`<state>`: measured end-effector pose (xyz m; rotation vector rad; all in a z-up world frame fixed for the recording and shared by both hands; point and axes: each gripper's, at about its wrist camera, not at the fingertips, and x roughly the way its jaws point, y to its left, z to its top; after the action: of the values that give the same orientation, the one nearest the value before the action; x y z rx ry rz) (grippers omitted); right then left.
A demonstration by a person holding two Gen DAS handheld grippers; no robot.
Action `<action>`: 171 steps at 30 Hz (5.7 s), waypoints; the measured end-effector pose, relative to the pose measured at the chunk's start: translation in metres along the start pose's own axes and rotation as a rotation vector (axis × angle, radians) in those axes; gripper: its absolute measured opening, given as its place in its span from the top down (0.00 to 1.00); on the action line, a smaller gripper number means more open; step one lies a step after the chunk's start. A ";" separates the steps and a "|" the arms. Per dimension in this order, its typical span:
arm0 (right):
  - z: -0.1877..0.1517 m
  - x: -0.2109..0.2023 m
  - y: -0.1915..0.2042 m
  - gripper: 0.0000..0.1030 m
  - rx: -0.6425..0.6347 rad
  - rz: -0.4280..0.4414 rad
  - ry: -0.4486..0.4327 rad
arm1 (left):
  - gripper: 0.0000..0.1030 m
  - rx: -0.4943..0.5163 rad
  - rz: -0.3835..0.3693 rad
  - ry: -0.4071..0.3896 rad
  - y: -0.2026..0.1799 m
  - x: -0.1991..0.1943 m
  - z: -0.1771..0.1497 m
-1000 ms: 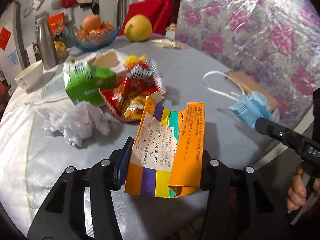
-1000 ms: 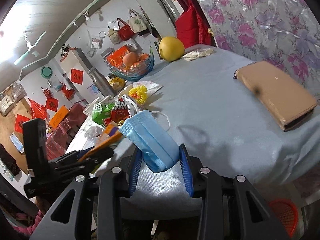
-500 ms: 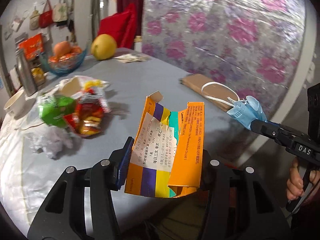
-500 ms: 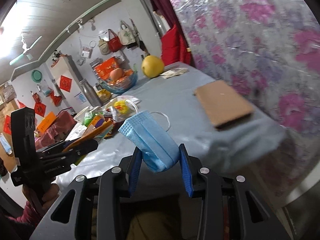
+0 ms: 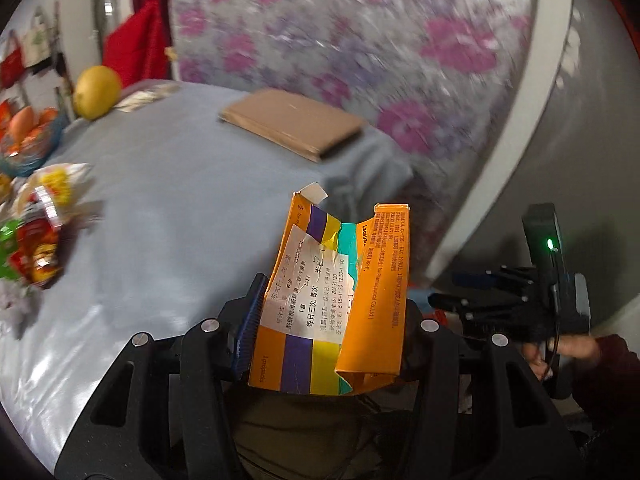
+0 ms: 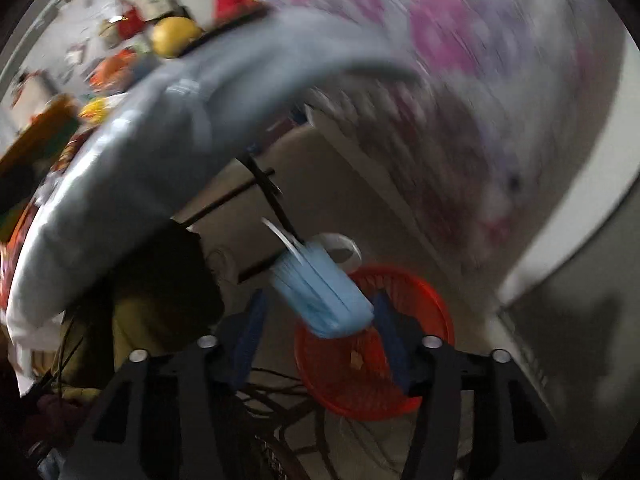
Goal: Collect trash
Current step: 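Carry mask and box to the red wastebasket and open both tools, then return both tools to the table toward the snack wrappers and plastic bag, then grasp the red snack wrapper with the right tool while the left tool grasps the white plastic bag, then carry wrapper and plastic bag to the red wastebasket and open both tools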
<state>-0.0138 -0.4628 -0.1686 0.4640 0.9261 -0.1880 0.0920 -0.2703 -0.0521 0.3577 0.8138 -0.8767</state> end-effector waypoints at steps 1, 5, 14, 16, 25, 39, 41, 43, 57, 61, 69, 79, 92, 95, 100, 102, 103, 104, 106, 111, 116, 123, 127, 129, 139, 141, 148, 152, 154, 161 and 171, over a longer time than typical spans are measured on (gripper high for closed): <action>0.001 -0.003 -0.006 0.44 0.019 0.011 -0.010 | 0.49 0.011 -0.008 0.011 -0.004 0.005 0.001; 0.009 -0.031 -0.026 0.36 0.050 -0.046 -0.114 | 0.49 0.058 -0.052 0.055 -0.026 0.028 0.007; 0.008 -0.064 -0.056 0.32 0.121 -0.084 -0.229 | 0.16 0.169 -0.117 0.120 -0.080 0.065 0.010; 0.009 -0.065 -0.056 0.32 0.118 -0.078 -0.237 | 0.09 0.176 -0.108 0.109 -0.082 0.063 0.011; 0.014 -0.067 -0.033 0.30 0.079 -0.015 -0.243 | 0.07 0.062 0.010 0.055 -0.036 0.035 0.012; 0.026 -0.081 0.049 0.24 -0.067 0.071 -0.270 | 0.07 -0.167 0.157 -0.059 0.054 -0.032 -0.015; 0.027 -0.083 0.062 0.22 -0.091 0.083 -0.277 | 0.07 -0.192 0.172 -0.076 0.064 -0.042 -0.022; 0.029 -0.084 0.078 0.20 -0.117 0.097 -0.282 | 0.07 -0.226 0.192 -0.092 0.078 -0.053 -0.031; 0.033 -0.061 0.194 0.18 -0.262 0.216 -0.221 | 0.07 -0.470 0.342 -0.133 0.172 -0.098 -0.101; 0.033 -0.049 0.220 0.16 -0.292 0.227 -0.195 | 0.07 -0.505 0.401 -0.141 0.192 -0.106 -0.117; 0.046 -0.023 0.270 0.15 -0.341 0.263 -0.154 | 0.07 -0.619 0.394 -0.129 0.238 -0.109 -0.141; 0.090 0.023 0.336 0.14 -0.363 0.343 -0.096 | 0.07 -0.648 0.383 -0.147 0.279 -0.115 -0.119; 0.144 0.093 0.400 0.13 -0.292 0.410 0.011 | 0.07 -0.650 0.343 -0.144 0.307 -0.105 -0.102; 0.149 0.103 0.406 0.13 -0.272 0.416 0.010 | 0.07 -0.642 0.327 -0.140 0.306 -0.103 -0.100; 0.149 0.103 0.395 0.68 -0.261 0.455 0.009 | 0.07 -0.610 0.326 -0.134 0.301 -0.099 -0.091; 0.147 0.093 0.386 0.72 -0.267 0.448 -0.027 | 0.07 -0.607 0.318 -0.129 0.300 -0.095 -0.086; 0.146 0.087 0.382 0.72 -0.271 0.449 -0.042 | 0.07 -0.608 0.313 -0.125 0.300 -0.092 -0.083; 0.145 0.083 0.379 0.72 -0.272 0.449 -0.051 | 0.07 -0.610 0.306 -0.121 0.300 -0.089 -0.081; 0.143 0.074 0.369 0.72 -0.273 0.439 -0.072 | 0.07 -0.613 0.293 -0.104 0.302 -0.081 -0.073; 0.140 0.060 0.349 0.71 -0.267 0.420 -0.096 | 0.07 -0.642 0.328 -0.036 0.311 -0.061 -0.062; 0.139 0.054 0.335 0.71 -0.261 0.426 -0.111 | 0.35 -0.697 0.292 -0.045 0.321 -0.062 -0.067; 0.127 0.016 0.313 0.71 -0.264 0.416 -0.179 | 0.57 -0.620 0.235 -0.098 0.282 -0.078 -0.068; 0.116 -0.009 0.294 0.70 -0.258 0.400 -0.224 | 0.56 -0.546 0.237 -0.139 0.251 -0.094 -0.060; 0.111 -0.023 0.280 0.70 -0.250 0.391 -0.244 | 0.57 -0.514 0.221 -0.156 0.234 -0.100 -0.055; 0.077 -0.081 0.202 0.68 -0.199 0.320 -0.307 | 0.56 -0.368 0.167 -0.186 0.150 -0.107 -0.040; 0.071 -0.089 0.185 0.68 -0.194 0.297 -0.312 | 0.56 -0.345 0.143 -0.176 0.132 -0.104 -0.038; 0.042 -0.099 0.122 0.68 -0.179 0.192 -0.278 | 0.56 -0.227 0.032 -0.131 0.067 -0.085 -0.024; 0.026 -0.076 0.080 0.68 -0.127 0.132 -0.206 | 0.56 -0.158 -0.018 -0.080 0.032 -0.062 -0.013; 0.019 -0.057 0.064 0.67 -0.114 0.093 -0.159 | 0.56 -0.119 -0.030 -0.051 0.014 -0.048 -0.008; -0.004 0.009 0.006 0.38 -0.016 -0.019 0.019 | 0.56 -0.026 -0.077 0.035 -0.026 -0.006 0.005; 0.010 -0.054 -0.039 0.28 0.088 -0.068 -0.194 | 0.56 0.067 -0.127 0.108 -0.065 0.032 0.015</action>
<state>-0.0525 -0.5035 -0.1319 0.4865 0.7457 -0.3311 0.0596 -0.3361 -0.0637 0.4184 0.9155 -1.0120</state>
